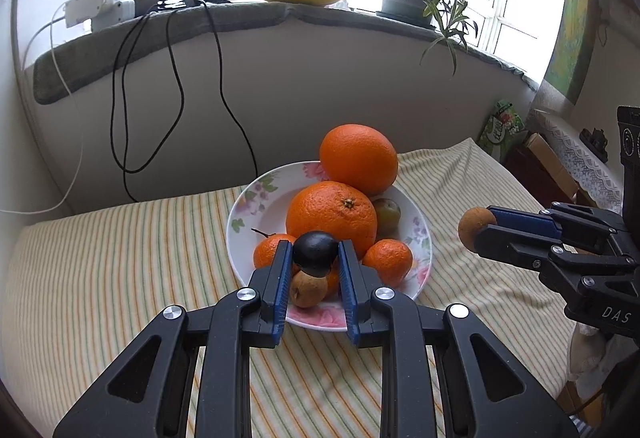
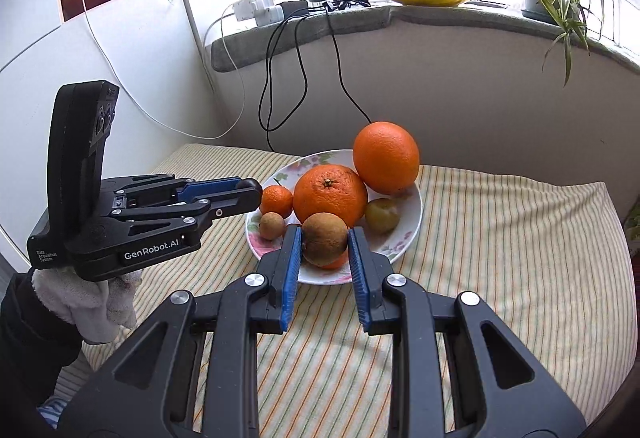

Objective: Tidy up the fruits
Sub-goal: 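Carry the plum with the left gripper while the right gripper carries the kiwi over the plate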

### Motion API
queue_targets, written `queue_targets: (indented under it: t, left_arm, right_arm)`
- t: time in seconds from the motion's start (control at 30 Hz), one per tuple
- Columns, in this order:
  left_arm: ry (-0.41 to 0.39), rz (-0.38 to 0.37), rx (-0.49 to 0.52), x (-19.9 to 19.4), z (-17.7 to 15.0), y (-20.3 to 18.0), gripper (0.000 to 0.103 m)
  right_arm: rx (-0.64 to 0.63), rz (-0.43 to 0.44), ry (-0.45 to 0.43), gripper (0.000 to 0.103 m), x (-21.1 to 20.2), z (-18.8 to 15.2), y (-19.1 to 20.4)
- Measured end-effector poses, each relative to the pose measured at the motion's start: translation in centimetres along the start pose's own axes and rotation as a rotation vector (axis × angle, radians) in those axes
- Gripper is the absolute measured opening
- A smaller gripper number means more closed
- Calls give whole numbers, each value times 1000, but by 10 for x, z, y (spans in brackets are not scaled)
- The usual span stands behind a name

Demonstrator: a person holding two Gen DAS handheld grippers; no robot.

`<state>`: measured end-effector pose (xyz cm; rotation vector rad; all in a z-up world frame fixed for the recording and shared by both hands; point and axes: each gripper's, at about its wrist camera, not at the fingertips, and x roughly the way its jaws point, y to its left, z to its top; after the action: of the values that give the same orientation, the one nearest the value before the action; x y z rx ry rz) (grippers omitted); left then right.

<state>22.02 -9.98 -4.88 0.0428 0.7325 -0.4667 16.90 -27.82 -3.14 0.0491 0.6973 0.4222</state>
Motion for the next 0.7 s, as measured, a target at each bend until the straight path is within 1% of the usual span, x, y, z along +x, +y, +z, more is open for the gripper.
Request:
queue_targets:
  t: [0.37,0.7]
  left_arm:
    - [-3,18,-14,17,18,15,21]
    - [-1,40,-22,34,32,30,21]
  right_arm:
    - [-1,-14,14,25,21,11,-12]
    - [15,-27,35,25,43,13,-18]
